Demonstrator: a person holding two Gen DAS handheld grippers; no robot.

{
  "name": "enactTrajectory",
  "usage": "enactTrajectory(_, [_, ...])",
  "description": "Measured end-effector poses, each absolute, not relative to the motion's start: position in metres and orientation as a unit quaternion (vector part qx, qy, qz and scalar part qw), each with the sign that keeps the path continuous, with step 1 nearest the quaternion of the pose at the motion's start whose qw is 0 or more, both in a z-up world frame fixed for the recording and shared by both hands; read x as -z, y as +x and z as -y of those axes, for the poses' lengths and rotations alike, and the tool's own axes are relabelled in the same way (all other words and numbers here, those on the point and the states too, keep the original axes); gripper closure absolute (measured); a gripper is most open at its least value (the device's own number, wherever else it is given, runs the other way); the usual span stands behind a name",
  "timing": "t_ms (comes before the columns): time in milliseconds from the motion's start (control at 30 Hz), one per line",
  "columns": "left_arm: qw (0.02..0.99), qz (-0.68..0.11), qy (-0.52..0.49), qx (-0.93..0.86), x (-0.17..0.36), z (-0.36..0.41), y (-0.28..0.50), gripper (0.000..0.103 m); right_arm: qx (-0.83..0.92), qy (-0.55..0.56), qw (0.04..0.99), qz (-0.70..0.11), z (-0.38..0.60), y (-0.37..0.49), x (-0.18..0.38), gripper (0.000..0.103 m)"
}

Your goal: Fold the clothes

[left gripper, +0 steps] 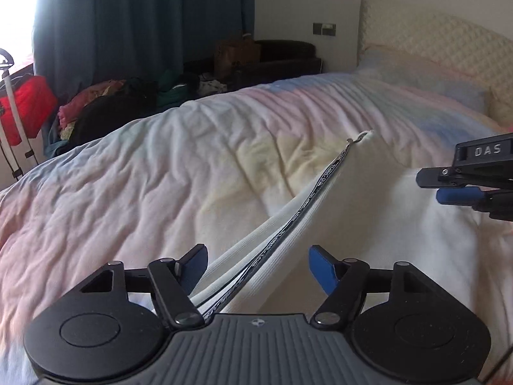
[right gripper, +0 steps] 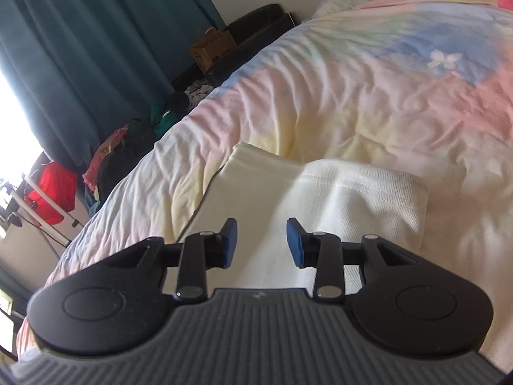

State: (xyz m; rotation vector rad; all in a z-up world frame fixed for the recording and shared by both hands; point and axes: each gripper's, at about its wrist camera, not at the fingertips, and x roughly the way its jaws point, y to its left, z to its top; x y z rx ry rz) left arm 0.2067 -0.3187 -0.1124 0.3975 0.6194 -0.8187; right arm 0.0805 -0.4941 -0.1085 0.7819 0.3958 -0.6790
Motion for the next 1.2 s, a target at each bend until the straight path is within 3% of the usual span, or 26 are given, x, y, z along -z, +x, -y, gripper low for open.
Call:
enactTrajectory(33, [0.850, -0.298, 0.198, 0.387, 0.119, 0.327, 0.209, 0.049, 0.321, 0.377, 0.848, -0.189, 0.495, 0.081, 0.111, 0.065])
enactTrajectory(67, [0.848, -0.302, 0.204, 0.385, 0.125, 0.333, 0.212, 0.063, 0.320, 0.382, 0.846, -0.190, 0.497, 0.081, 0.113, 0.065])
enactTrajectory(133, [0.845, -0.305, 0.214, 0.384, 0.135, 0.341, 0.214, 0.067, 0.315, 0.393, 0.843, -0.190, 0.499, 0.082, 0.116, 0.065])
enactTrajectory(200, [0.847, -0.297, 0.214, 0.386, 0.139, 0.341, 0.214, 0.083, 0.308, 0.405, 0.841, -0.188, 0.501, 0.082, 0.118, 0.065])
enactTrajectory(300, [0.853, -0.285, 0.202, 0.387, 0.135, 0.338, 0.214, 0.095, 0.300, 0.417, 0.838, -0.184, 0.502, 0.082, 0.120, 0.065])
enactTrajectory(567, [0.884, -0.283, 0.172, 0.330, 0.116, 0.342, 0.237, 0.097, 0.292, 0.426, 0.839, -0.169, 0.500, 0.080, 0.116, 0.065])
enactTrajectory(667, [0.878, -0.309, 0.184, 0.317, 0.126, 0.349, 0.245, 0.094, 0.285, 0.425, 0.842, -0.171, 0.499, 0.081, 0.117, 0.065])
enactTrajectory(733, [0.879, -0.312, 0.169, 0.318, 0.123, 0.340, 0.239, 0.084, 0.281, 0.425, 0.842, -0.175, 0.500, 0.081, 0.119, 0.065])
enactTrajectory(800, [0.880, -0.319, 0.150, 0.318, 0.117, 0.328, 0.232, 0.063, 0.272, 0.426, 0.844, -0.181, 0.502, 0.081, 0.120, 0.065])
enactTrajectory(1100, [0.907, -0.318, 0.080, 0.264, 0.060, 0.199, 0.153, 0.039, 0.190, 0.403, 0.871, -0.208, 0.519, 0.068, 0.110, 0.061])
enactTrajectory(1200, [0.920, -0.316, 0.053, 0.225, 0.044, 0.144, 0.118, 0.037, 0.196, 0.402, 0.872, -0.198, 0.531, 0.056, 0.108, 0.061])
